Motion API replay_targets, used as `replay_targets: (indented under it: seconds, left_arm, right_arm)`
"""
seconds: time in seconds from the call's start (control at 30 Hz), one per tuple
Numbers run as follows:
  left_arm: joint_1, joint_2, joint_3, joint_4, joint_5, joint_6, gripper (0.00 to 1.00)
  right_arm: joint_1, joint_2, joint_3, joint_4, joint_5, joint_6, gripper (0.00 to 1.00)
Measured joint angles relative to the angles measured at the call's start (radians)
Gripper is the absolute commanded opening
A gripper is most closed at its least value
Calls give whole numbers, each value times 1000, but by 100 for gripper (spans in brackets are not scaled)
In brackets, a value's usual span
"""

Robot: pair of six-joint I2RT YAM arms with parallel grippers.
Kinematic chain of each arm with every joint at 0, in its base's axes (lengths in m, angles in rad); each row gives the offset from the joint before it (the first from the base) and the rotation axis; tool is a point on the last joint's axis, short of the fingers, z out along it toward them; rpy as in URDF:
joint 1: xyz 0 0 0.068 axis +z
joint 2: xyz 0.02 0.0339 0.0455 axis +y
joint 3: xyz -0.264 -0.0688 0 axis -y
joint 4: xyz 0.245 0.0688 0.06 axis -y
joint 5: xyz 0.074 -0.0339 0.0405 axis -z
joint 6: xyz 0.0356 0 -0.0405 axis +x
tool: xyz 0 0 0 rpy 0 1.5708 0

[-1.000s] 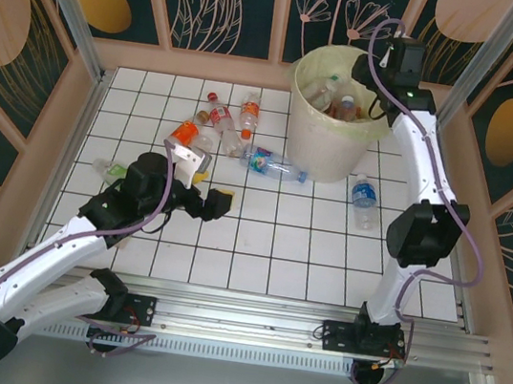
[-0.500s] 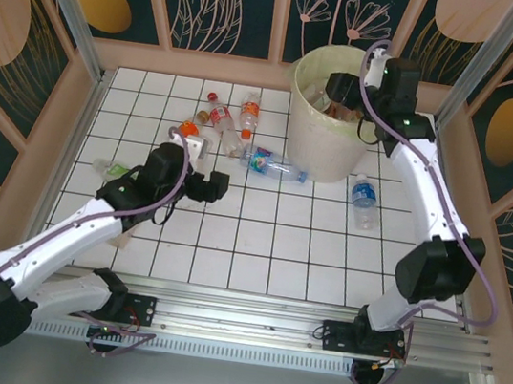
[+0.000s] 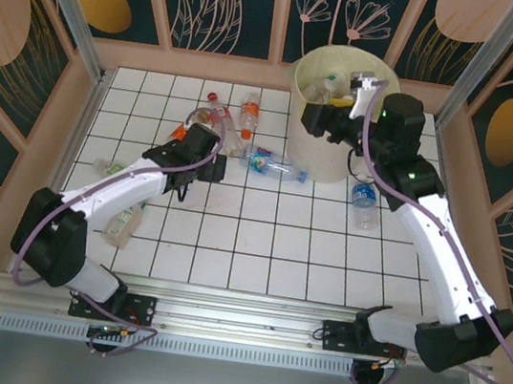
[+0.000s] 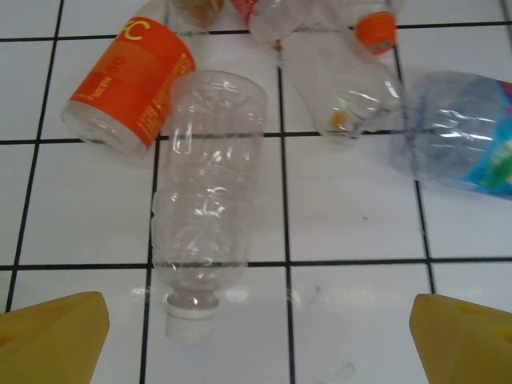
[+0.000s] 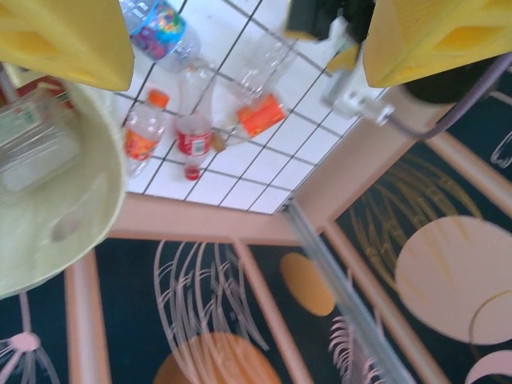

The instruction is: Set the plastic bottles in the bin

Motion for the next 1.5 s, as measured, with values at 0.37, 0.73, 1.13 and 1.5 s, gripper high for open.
replay_targets:
  seconds: [0.37,0.73,1.13,1.5]
  left_arm:
    - [76,261,75,2,-38,2,94]
    - [136,388,108,21,7,32,86]
    - [146,409,100,93,109,45,63]
    - [146,383,69,121,158,45,54]
  right_arm:
    - [32,-125,-191,43,-47,54,77]
    - [34,-134,-211,43,-36,56,77]
    - [35,-135,-218,44,-15,57,77]
    - [35,-135,-238,44,-1,75,76]
